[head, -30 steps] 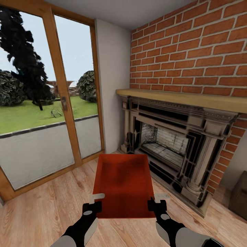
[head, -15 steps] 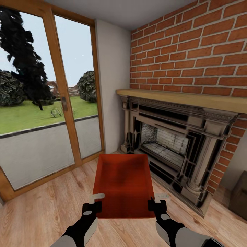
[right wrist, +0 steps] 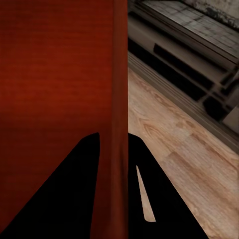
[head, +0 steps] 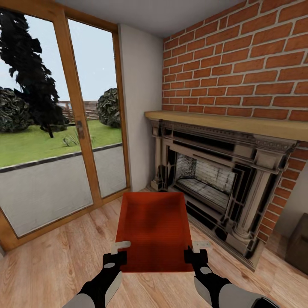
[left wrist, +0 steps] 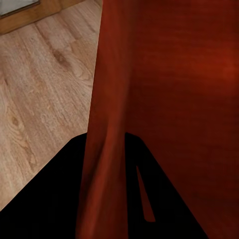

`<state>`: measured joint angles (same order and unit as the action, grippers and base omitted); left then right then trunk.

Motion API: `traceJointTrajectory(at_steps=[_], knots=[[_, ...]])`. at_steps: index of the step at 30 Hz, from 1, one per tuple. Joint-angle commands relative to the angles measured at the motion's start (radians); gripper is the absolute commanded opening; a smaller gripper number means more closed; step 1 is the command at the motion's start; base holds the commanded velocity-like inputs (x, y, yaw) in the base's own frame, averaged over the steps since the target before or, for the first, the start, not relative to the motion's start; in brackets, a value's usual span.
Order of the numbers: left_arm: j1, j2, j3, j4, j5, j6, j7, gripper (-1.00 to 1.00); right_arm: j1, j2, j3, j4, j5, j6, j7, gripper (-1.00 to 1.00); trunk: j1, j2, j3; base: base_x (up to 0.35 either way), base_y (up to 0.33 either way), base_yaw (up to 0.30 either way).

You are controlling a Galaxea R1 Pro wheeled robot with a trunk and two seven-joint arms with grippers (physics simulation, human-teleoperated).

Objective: Move the two storage containers from the living room to the garage. In the garage, place one container on the floor and stack the other container on top of it (either order is fine).

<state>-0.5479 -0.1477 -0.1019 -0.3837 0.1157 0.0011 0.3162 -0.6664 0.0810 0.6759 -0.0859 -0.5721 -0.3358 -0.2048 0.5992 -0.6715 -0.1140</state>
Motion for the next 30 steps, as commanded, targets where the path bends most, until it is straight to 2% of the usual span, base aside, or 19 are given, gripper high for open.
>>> traceJointTrajectory(at_steps=[1,8,30], knots=[[-0.001,-0.001,-0.002,-0.003,0.002,0.000,0.006,-1.00,-0.001,0.000,0.011,0.005,-0.030,-0.010,0.001,-1.00,0.000,-0.001,-0.002,0.000,0.000,0.000],[-0.001,-0.001,-0.002,-0.003,0.002,0.000,0.006,-1.00,-0.001,0.000,0.011,0.006,-0.031,-0.011,-0.001,-1.00,0.000,-0.001,0.000,0.000,0.000,-0.066],[-0.001,0.000,-0.002,0.000,0.004,0.011,0.006,-1.00,-0.001,0.000,0.010,0.008,-0.035,-0.011,0.001,-1.00,0.000,-0.001,0.015,0.000,0.000,-0.221]])
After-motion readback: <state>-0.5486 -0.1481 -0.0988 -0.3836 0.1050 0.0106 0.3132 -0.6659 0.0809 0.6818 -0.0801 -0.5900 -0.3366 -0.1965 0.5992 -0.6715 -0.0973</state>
